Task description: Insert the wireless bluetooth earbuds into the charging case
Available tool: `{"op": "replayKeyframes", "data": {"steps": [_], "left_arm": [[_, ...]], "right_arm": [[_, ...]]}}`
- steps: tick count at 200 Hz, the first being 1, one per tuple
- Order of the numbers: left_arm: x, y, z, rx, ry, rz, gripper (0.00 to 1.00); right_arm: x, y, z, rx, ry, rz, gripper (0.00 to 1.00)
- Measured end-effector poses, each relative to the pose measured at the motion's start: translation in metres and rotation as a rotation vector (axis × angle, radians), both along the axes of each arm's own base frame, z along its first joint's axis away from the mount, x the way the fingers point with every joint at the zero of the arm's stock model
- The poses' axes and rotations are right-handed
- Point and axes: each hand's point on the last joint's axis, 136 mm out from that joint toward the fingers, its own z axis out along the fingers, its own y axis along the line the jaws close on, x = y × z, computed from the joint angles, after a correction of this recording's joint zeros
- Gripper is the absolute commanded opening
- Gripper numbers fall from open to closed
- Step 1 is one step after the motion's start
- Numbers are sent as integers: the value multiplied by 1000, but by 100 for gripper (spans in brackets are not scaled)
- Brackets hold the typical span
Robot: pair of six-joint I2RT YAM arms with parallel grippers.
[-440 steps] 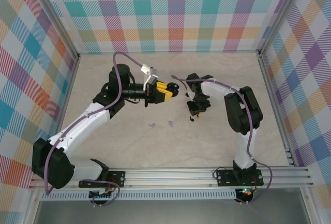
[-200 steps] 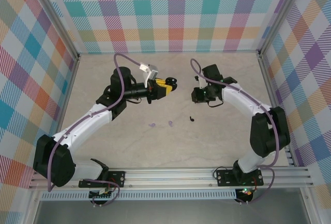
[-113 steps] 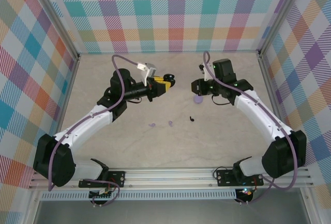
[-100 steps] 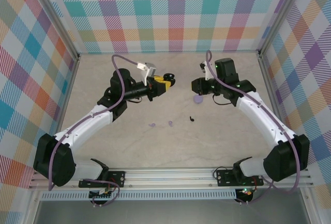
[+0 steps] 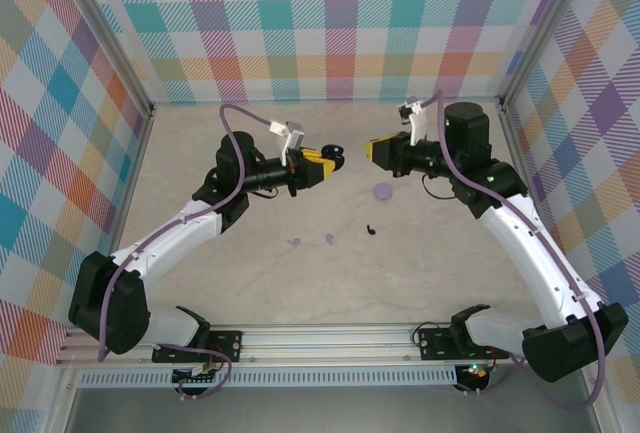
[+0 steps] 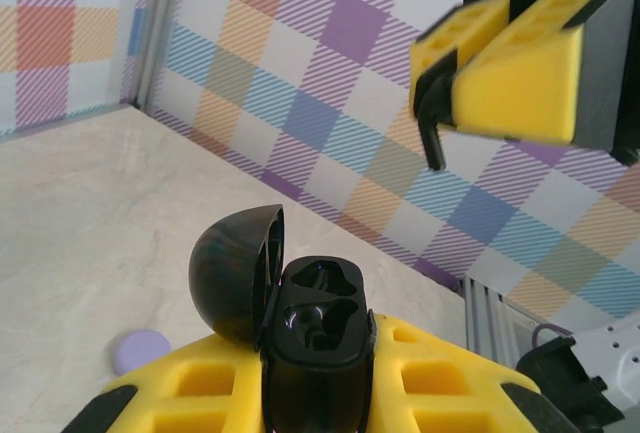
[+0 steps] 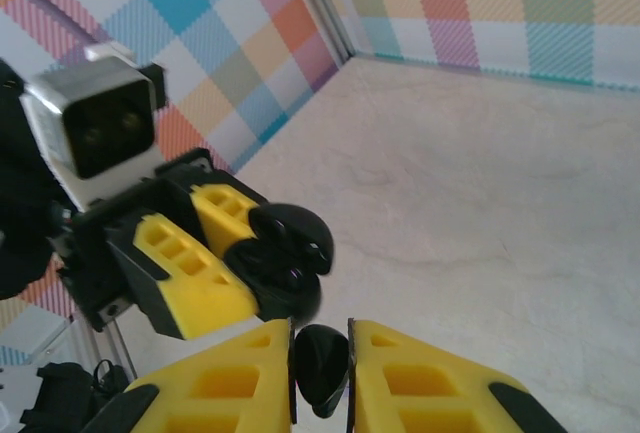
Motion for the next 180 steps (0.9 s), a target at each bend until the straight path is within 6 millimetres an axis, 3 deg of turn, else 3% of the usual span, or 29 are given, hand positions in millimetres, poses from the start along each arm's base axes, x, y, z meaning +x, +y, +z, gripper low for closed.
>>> {"op": "replayKeyframes", "data": {"steps": [84, 180], "left_arm": [[-18, -11, 17, -26, -38, -96, 10], [-21, -13, 22, -32, -47, -109, 10]], "right_arm": [[-20, 31, 34, 39, -72, 114, 19], [-19, 54, 23, -12, -84, 126, 19]]}}
